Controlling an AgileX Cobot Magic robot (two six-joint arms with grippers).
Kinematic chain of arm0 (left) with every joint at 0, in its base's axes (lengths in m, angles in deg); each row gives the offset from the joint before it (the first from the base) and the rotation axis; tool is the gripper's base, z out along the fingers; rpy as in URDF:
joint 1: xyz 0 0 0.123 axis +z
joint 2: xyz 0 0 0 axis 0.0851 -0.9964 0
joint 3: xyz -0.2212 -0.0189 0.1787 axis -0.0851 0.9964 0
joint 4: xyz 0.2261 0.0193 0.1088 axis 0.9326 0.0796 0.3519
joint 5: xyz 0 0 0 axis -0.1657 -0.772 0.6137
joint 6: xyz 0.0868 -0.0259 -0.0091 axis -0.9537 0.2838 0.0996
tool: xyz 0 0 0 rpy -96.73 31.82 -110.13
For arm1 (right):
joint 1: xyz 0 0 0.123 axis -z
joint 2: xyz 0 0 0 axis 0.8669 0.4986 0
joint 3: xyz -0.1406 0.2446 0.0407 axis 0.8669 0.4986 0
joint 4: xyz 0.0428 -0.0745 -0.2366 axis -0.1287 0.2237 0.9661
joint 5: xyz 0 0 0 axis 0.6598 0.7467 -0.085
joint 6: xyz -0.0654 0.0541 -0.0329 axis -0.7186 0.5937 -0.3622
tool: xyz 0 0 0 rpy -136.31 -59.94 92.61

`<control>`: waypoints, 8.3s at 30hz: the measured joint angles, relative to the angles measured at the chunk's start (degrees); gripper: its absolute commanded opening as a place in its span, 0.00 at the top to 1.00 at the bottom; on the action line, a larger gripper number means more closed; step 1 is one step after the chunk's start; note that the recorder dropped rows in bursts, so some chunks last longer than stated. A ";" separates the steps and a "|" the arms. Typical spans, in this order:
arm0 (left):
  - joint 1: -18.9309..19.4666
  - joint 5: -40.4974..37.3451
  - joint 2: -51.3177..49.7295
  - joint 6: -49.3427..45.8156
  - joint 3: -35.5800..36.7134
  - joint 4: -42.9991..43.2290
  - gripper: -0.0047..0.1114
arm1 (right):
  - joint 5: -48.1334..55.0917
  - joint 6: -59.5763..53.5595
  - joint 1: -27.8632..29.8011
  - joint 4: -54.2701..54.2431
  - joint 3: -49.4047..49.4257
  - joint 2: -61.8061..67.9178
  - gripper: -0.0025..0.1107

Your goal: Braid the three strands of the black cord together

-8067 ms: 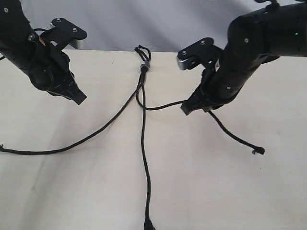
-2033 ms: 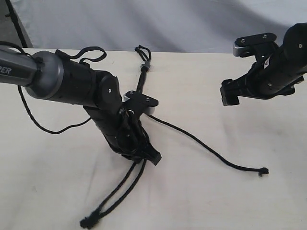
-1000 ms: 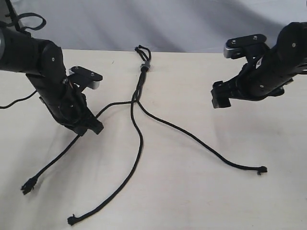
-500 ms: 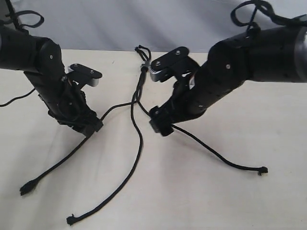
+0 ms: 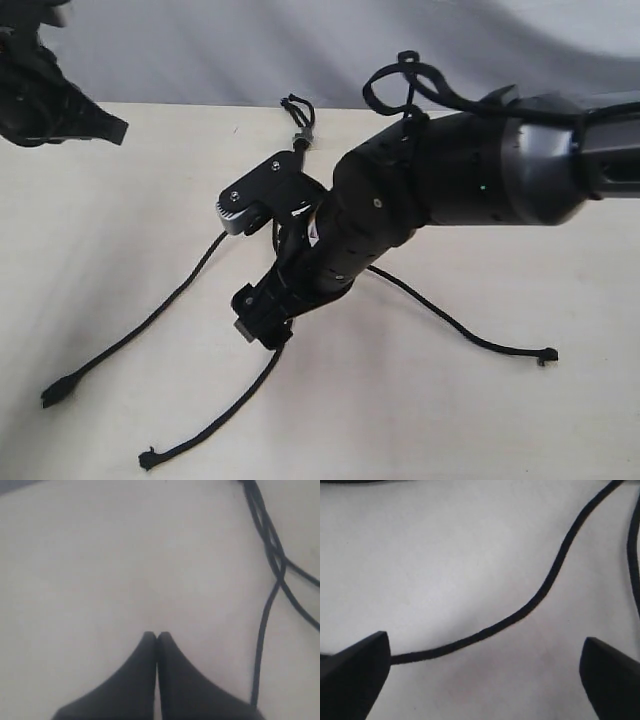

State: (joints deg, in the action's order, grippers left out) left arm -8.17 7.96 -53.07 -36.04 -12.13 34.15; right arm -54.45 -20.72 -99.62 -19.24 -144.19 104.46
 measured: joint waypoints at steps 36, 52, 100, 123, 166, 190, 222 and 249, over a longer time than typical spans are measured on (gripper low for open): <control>0.47 5.96 11.72 0.10 5.38 -1.52 0.96 | 16.14 2.52 2.99 30.13 -15.62 10.62 0.98; 0.47 5.96 11.72 0.10 5.38 -1.75 0.96 | 9.97 -1.40 9.74 35.01 -15.62 19.69 0.98; 0.47 5.63 11.72 0.10 5.38 -4.38 0.96 | 19.34 -28.24 18.69 1.73 -16.22 13.51 0.27; -31.72 0.20 -2.35 0.21 5.38 -10.35 0.52 | -0.08 -24.68 27.00 -6.34 8.07 -23.24 0.35; -32.68 12.36 -24.99 0.89 5.17 -12.73 0.96 | -4.36 -24.46 27.09 -6.34 9.34 -23.64 0.35; -24.88 -16.74 -25.94 1.00 -14.65 2.28 0.96 | -5.00 -24.46 27.09 -6.34 9.34 -23.64 0.35; -27.33 -5.89 -25.84 -6.48 -1.52 -5.15 0.96 | -5.45 -24.46 27.09 -6.34 9.34 -23.64 0.35; -18.34 -13.58 -25.24 -7.15 -5.66 -5.30 0.47 | -4.93 -24.12 27.09 -9.94 9.46 -23.64 0.35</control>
State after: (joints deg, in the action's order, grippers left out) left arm -26.52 -5.62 -78.31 -43.19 -17.79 28.85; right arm -59.37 -44.84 -72.53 -29.17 -134.72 80.81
